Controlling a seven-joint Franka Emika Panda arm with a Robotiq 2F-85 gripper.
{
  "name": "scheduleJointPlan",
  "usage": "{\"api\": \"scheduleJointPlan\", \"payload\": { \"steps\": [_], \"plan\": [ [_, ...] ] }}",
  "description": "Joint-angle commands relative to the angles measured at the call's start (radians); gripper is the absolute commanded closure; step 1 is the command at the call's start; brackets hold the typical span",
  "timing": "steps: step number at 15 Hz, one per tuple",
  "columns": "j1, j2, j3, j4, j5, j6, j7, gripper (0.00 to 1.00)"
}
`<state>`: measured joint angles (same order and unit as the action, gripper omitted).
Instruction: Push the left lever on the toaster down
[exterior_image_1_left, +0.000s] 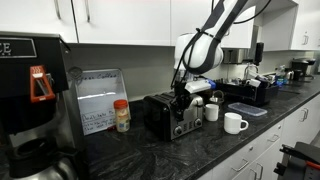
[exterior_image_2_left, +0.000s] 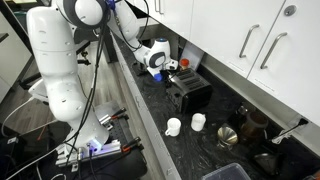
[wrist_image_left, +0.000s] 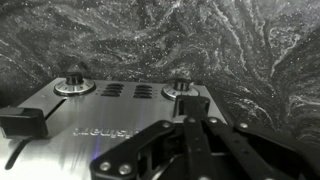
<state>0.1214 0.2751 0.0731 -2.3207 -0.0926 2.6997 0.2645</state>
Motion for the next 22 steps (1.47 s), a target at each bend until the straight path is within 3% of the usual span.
{"api": "scheduleJointPlan", "payload": {
  "steps": [1, 22],
  "plan": [
    [0.007, 0.043, 0.005, -0.027, 0.035, 0.003, -0.043, 1.0],
    [0.013, 0.1, 0.008, -0.027, 0.031, 0.012, -0.095, 1.0]
  ]
}}
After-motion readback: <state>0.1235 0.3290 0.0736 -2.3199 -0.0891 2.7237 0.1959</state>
